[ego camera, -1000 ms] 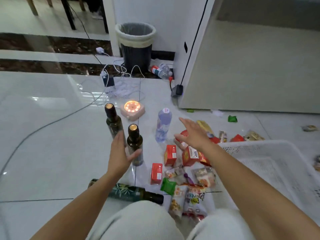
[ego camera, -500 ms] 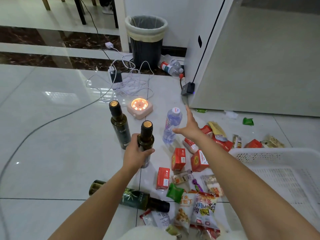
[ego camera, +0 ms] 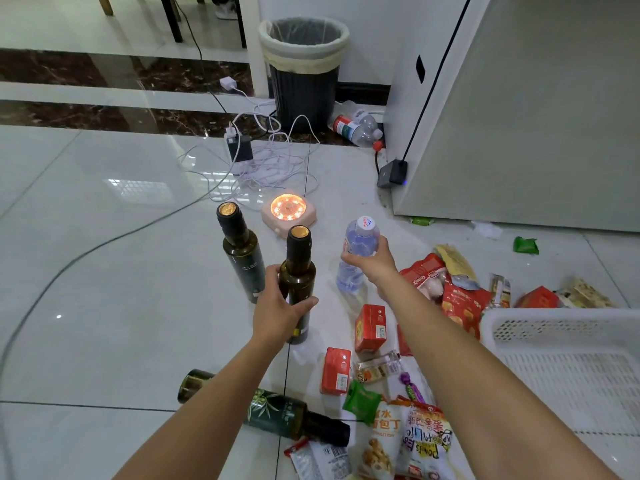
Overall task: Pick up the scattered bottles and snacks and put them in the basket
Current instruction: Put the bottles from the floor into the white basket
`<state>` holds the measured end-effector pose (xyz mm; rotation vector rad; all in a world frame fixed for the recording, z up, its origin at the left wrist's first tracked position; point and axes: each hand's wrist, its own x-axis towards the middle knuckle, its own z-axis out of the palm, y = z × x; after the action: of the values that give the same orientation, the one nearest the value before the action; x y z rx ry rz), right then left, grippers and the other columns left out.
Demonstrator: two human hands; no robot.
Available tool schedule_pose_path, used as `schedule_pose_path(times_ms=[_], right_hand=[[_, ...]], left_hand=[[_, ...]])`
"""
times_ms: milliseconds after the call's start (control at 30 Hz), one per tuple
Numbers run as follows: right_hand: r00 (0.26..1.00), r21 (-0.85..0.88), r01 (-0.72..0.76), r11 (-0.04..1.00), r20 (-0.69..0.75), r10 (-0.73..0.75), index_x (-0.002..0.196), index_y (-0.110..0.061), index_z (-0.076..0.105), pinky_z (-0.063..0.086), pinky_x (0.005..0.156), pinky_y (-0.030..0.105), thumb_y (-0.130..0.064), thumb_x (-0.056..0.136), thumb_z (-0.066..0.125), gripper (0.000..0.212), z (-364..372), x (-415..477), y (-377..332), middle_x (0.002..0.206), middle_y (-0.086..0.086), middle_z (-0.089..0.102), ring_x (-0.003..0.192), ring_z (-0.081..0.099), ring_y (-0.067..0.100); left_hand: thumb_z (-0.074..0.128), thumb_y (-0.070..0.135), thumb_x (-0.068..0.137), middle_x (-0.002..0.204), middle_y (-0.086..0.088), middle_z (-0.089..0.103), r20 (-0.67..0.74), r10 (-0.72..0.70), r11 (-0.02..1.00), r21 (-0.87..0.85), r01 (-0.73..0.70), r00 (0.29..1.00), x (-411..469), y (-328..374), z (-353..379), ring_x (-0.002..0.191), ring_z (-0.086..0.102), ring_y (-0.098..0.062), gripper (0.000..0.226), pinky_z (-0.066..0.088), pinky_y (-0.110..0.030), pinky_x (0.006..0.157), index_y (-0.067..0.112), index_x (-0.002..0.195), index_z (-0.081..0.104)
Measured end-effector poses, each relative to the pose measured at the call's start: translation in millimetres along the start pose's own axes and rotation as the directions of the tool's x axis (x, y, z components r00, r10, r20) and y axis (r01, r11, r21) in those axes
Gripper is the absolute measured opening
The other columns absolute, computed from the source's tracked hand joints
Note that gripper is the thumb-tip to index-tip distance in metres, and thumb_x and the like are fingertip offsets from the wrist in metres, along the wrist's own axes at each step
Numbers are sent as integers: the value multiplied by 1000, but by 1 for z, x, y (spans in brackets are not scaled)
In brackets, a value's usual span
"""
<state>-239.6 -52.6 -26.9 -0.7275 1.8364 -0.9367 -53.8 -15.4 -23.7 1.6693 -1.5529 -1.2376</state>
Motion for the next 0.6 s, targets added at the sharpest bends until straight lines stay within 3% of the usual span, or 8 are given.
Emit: schedule_pose_path(times_ms=[267, 467, 600], right_hand=[[995, 38, -57, 998, -75, 60, 135, -8, 35, 42, 98, 37, -21, 80, 73, 68, 16, 10, 9, 130, 10, 49, 120, 50, 29], [985, -47, -69, 997, -163, 60, 134, -16, 36, 40, 101, 36, -28, 77, 76, 71, 21, 19, 16, 132, 7, 50, 122, 49, 28], [984, -100, -74, 992, -167, 57, 130, -16, 40, 41, 98, 34, -32, 76, 77, 67, 19, 18, 17, 129, 7, 53, 118, 51, 27]], left_hand=[[78, 17, 75, 130, -2, 56, -34, -11, 1000, 2, 11, 999, 5, -5, 1, 121, 54, -30, 64, 44, -50, 101, 21, 124, 37], [78, 15, 74, 127, -2, 59, 5, -44, 999, 32, 44, 999, 2, -12, 3, 120, 54, -29, 65, 44, -41, 95, 21, 125, 38], [78, 13, 74, 125, -2, 59, 14, -60, 998, 22, 60, 998, 3, -14, 4, 119, 55, -29, 64, 44, -42, 96, 22, 124, 39]])
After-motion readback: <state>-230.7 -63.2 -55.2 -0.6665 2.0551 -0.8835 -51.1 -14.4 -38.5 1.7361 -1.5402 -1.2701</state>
